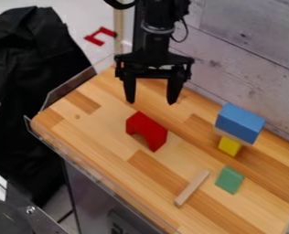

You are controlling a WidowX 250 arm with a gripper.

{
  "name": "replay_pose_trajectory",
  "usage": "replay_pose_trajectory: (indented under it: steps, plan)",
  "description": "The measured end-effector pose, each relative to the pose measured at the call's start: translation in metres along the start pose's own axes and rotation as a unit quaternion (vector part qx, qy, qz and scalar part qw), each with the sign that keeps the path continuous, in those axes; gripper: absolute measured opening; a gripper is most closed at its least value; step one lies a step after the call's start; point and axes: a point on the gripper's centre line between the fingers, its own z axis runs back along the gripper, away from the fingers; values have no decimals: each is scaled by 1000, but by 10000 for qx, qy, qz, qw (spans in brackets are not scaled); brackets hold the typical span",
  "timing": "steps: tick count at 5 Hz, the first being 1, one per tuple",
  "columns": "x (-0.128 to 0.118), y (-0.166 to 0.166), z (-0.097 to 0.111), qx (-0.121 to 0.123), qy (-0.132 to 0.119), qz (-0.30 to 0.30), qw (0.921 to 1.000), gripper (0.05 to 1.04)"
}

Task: Put the red arch on top of the blue rectangular block

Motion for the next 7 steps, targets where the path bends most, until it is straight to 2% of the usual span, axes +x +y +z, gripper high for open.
replay_pose_trajectory:
  steps: [1,2,3,4,5,6,7]
  plan:
    - [1,7,-12,254,292,1257,9913,997]
    - [0,9,-20,511,347,2561,9647,997]
    - [-4,11,-27,815,315,3782,9216,997]
    - [-7,8,-29,800,401,4403,8934,997]
    - [-11,4,-35,763,535,4703,8776,997]
    - [-12,3,-45,822,593,4802,8713,997]
    - [-4,5,-52,872,374,4671,8791,997]
